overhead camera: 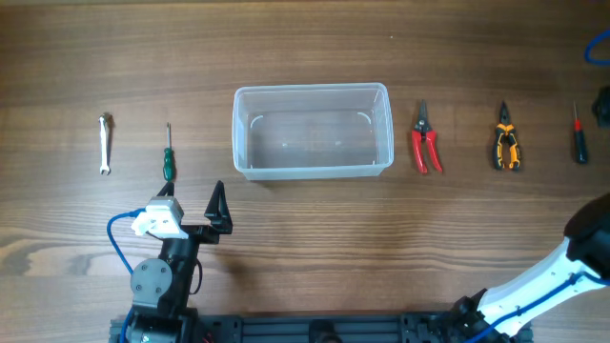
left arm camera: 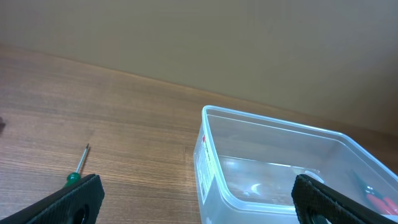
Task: Pack container
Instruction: 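Move the right gripper over the red-and-black screwdriver at far right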
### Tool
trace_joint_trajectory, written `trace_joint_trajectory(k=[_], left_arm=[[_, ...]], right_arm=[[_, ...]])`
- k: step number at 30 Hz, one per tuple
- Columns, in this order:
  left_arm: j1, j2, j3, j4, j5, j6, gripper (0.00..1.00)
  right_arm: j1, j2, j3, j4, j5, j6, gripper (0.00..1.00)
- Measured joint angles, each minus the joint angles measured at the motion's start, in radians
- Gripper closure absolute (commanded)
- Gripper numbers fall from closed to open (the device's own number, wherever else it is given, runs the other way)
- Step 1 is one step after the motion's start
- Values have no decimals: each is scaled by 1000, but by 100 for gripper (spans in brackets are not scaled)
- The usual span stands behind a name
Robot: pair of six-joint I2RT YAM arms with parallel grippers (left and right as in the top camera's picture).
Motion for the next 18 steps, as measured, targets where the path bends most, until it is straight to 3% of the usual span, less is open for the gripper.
trace_joint_trajectory(k=[10, 18], left_arm=[[0, 0, 0, 0, 0, 0, 0], [0, 0, 0, 0, 0, 0, 0]], right_arm=[[0, 264, 136, -141, 54, 20, 0], [0, 294, 140, -120, 91, 24, 0]])
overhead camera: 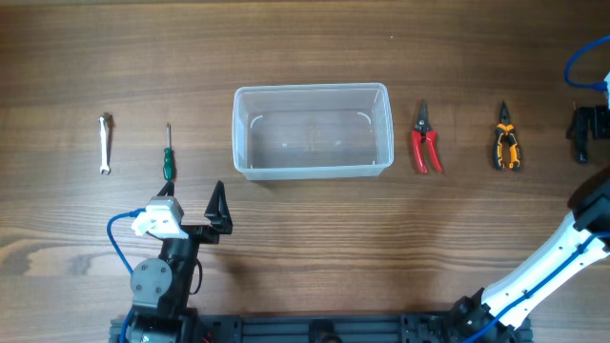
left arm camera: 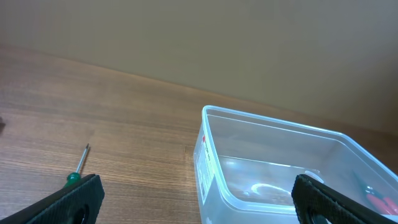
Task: Pack container
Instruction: 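Move the right gripper over the red-and-black screwdriver at far right, then lower the right gripper and close it on the screwdriver's black handle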
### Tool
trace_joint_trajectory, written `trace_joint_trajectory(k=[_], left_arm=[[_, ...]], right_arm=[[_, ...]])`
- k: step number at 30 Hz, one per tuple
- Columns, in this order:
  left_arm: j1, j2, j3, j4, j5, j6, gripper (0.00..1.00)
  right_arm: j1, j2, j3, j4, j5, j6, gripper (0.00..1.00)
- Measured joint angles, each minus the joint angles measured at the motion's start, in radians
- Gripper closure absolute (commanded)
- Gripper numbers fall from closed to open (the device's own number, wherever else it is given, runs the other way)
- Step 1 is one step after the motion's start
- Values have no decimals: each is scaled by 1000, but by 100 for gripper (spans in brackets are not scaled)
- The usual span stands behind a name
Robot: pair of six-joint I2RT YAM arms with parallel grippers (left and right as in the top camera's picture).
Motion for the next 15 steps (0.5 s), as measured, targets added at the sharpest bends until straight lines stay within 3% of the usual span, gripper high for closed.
trace_joint_trajectory(k=[15], left_arm=[[0, 0, 0, 0, 0, 0, 0]], right_arm=[[4, 8, 0, 2, 45, 50, 0]])
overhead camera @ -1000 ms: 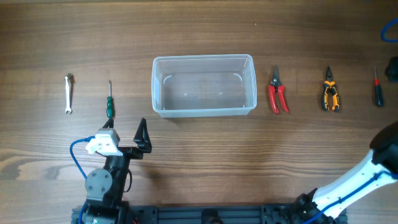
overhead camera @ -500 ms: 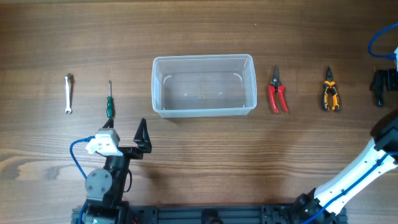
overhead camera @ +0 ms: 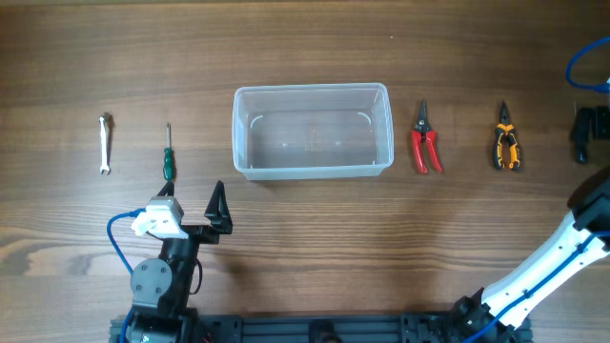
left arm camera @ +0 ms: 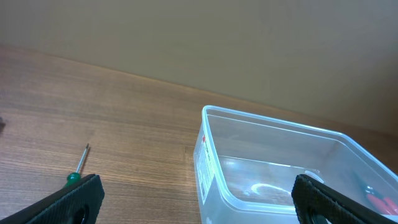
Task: Pack container
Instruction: 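Lower the right gripper and close it on the screwdriver's black handle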
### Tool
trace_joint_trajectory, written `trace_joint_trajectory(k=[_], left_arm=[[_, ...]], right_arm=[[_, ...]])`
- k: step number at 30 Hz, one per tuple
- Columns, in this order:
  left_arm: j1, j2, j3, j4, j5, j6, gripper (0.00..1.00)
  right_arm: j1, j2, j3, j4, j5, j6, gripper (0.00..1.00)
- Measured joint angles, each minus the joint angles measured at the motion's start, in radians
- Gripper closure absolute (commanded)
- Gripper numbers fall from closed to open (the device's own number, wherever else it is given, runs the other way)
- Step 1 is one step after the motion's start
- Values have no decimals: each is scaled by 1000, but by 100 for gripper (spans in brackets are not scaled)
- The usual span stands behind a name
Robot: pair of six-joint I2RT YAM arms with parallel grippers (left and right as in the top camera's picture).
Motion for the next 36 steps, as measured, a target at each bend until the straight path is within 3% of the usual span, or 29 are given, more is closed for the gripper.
trace_joint_trajectory(k=[36], left_arm=[[0, 0, 0, 0, 0, 0, 0]], right_arm=[[16, 82, 2, -17, 42, 3, 0]])
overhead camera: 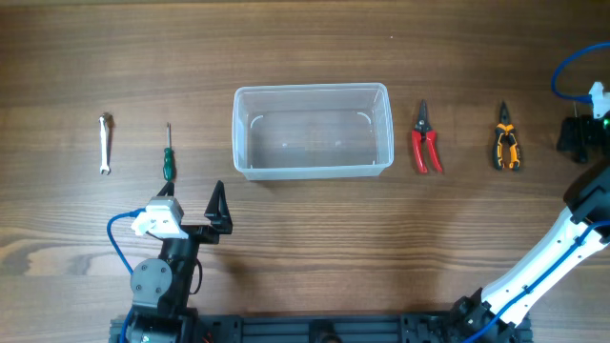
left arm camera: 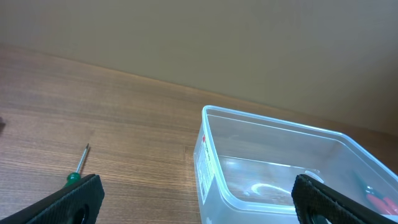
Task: Pack container
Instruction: 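Lower the right gripper and close it on the screwdriver's black handle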
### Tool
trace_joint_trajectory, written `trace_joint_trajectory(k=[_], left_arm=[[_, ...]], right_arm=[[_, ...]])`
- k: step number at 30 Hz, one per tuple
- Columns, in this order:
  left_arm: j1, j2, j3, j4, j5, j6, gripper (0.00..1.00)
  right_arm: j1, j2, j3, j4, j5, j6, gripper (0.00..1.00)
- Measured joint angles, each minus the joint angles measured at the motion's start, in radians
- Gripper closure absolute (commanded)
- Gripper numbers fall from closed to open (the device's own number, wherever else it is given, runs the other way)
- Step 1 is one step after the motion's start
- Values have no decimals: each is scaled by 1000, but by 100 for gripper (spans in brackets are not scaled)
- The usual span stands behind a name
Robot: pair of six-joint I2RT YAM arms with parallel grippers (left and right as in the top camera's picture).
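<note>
A clear plastic container (overhead camera: 313, 131) stands mid-table with nothing in it; its rim (left arm camera: 267, 121) fills the right of the left wrist view. Left of it lie a green-handled screwdriver (overhead camera: 168, 157) (left arm camera: 78, 168) and a small wrench (overhead camera: 105, 143). Right of it lie red-handled pliers (overhead camera: 425, 140) and orange-and-black pliers (overhead camera: 506, 140). My left gripper (overhead camera: 189, 214) (left arm camera: 196, 202) rests open near the front left, pointing at the container and holding nothing. My right gripper (overhead camera: 575, 136) hangs low at the far right edge, just right of the orange pliers; its jaws do not show.
The white right arm (overhead camera: 543, 262) runs from the front edge up to the right border. A blue cable (overhead camera: 572, 71) loops above the right gripper. Bare wooden tabletop (overhead camera: 315, 238) lies in front of the container.
My right gripper has shifted a little to the left, closer to the orange pliers. The left arm, the container and the tools on the table are unchanged.
At first a red-handled screwdriver lay in view at the far right, with my right gripper only at the frame's edge. Then the gripper stood over that spot, hiding the screwdriver, and stayed there. Now it sits slightly further left. My left arm never moved.
</note>
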Motion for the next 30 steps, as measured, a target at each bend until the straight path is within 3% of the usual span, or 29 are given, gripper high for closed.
trace_joint_trajectory(k=[30], left_arm=[[0, 0, 0, 0, 0, 0, 0]], right_arm=[[0, 19, 4, 83, -78, 4, 0]])
